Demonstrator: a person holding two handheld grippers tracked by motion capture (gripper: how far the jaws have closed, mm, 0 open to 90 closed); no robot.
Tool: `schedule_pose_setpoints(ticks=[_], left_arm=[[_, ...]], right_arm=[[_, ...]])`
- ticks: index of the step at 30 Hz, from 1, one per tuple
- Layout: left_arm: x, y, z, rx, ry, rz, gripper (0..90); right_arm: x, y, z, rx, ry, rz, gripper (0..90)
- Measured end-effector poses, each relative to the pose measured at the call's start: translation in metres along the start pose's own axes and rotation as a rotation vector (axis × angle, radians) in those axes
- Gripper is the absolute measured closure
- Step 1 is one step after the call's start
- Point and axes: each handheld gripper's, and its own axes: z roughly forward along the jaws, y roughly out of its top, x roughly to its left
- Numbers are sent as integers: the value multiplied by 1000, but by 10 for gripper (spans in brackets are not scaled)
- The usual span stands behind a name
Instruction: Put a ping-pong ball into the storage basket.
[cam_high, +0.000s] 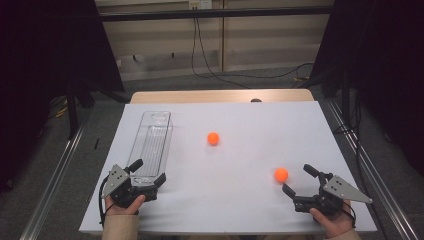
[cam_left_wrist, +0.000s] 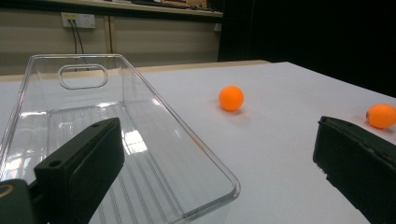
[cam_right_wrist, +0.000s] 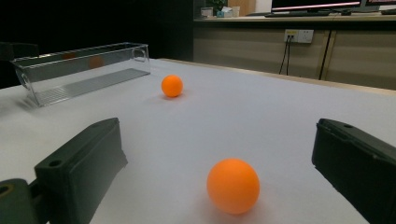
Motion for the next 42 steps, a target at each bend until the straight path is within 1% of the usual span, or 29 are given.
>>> schedule_pose_setpoints(ticks=[3, 6, 9, 12, 13, 15, 19, 20, 22, 24, 27, 28, 30, 33, 36, 38, 39, 42], left_arm=[[-1, 0, 0, 0, -2, -2, 19], [0, 1, 0, 2, -1, 5, 18], [-2, 1, 1, 7, -8, -1, 18], [-5, 2, 3, 3, -25, -6, 18], [-6, 2, 4, 7, -28, 4, 18], [-8, 2, 6, 13, -42, 1, 17], [-12, 3, 9, 15, -56, -1, 16], [-15, 4, 10, 14, -61, 4, 16], [-16, 5, 11, 16, -69, 7, 15], [-18, 6, 14, 16, -75, 10, 15], [-22, 7, 20, 22, -93, 3, 16], [-22, 7, 20, 22, -93, 3, 15], [-25, 8, 23, 29, -101, 19, 16], [-27, 9, 25, 37, -110, 24, 15], [-29, 9, 27, 39, -119, 16, 15], [-29, 10, 28, 41, -121, 22, 15], [-30, 10, 29, 36, -123, 16, 15], [-32, 12, 30, 38, -130, 23, 16]], right_arm=[[0, 0, 0, 1, 1, -3, 18], [0, 0, 0, 3, 3, -1, 18], [0, 0, 0, 6, 8, -3, 18], [0, 0, 0, 13, 11, -7, 18], [0, 0, 1, 13, 13, -6, 18], [0, 0, 1, 13, 13, -5, 18], [0, 0, 0, 13, 13, -4, 17], [0, 0, 0, 12, 13, -3, 15], [0, 0, 0, 14, 16, -3, 14], [0, 0, 0, 14, 18, -4, 14], [0, 0, 0, 16, 20, -7, 7], [0, 0, 0, 16, 20, -7, 7], [0, 0, 0, 14, 19, -13, 6], [0, 1, 0, 9, 19, -12, 5], [1, 1, 0, 12, 22, -12, 5], [1, 1, 0, 14, 26, -16, 4], [1, 1, 0, 14, 26, -16, 4], [1, 1, 0, 13, 27, -11, 4]])
